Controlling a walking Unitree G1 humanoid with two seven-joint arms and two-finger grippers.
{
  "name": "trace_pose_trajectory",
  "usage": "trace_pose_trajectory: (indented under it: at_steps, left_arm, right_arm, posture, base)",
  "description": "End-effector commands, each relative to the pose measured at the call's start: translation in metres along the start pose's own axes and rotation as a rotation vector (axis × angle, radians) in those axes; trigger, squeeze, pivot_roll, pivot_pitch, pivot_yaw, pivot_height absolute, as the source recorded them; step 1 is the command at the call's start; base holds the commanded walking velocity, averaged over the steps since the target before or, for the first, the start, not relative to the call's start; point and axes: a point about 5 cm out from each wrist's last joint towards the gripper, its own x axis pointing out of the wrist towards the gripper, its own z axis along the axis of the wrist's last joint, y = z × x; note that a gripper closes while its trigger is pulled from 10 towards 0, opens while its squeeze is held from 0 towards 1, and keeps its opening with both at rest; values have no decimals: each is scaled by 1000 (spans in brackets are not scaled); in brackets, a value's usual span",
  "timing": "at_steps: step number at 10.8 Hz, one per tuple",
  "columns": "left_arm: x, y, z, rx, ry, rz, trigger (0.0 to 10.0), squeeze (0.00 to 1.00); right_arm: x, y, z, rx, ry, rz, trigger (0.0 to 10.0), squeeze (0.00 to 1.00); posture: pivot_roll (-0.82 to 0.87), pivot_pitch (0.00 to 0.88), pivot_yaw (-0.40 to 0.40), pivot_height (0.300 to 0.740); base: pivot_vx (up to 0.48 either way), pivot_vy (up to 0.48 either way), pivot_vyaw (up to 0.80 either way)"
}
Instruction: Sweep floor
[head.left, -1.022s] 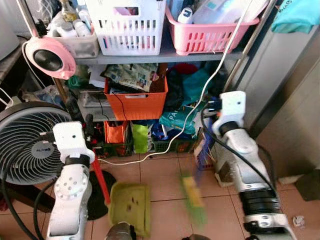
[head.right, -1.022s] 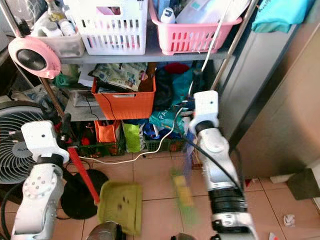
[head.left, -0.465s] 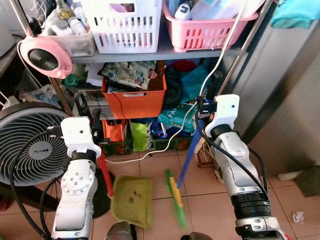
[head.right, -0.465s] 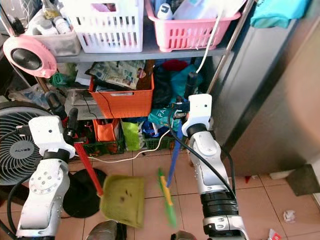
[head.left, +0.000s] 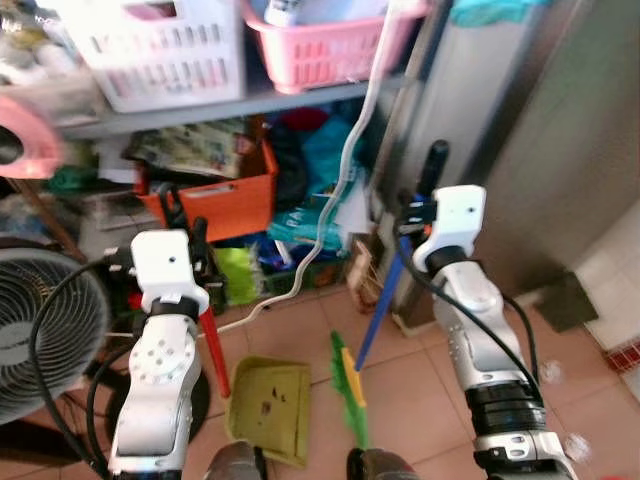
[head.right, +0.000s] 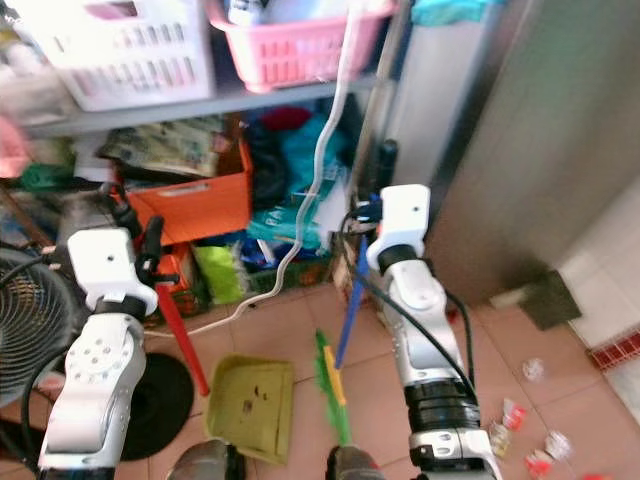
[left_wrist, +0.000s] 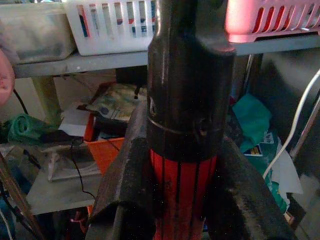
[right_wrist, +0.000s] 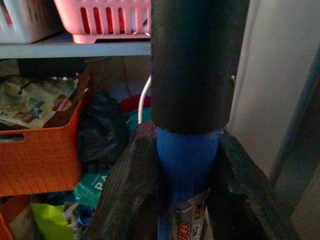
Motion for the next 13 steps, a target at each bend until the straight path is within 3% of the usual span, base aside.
trace_pose_trajectory:
  at_steps: [1,2,9,13]
  left_arm:
    - [2,3,7,17,-29,19,10000,0]
    - [2,3,8,23,-29,24,10000,0]
    - [3,1,5,6,-2,45,10000,0]
    - [4,-1,5,-15,-7,43,10000,0]
  right_arm:
    - [3,0,10,-15,-43,0,10000,0]
    - [4,1,9,41,-28,0,10000,0]
    - [4,1,12,46,-33,11,10000,0]
    - [6,2,11,40,-29,19,10000,0]
  posture:
    - [13,108,18,740]
    - [11,107,18,740]
    - [0,123,18,740]
    - [-2,133,13,740]
  base:
    - [0,0,0]
    - [0,0,0]
    - [0,-341,0]
    - [0,0,0]
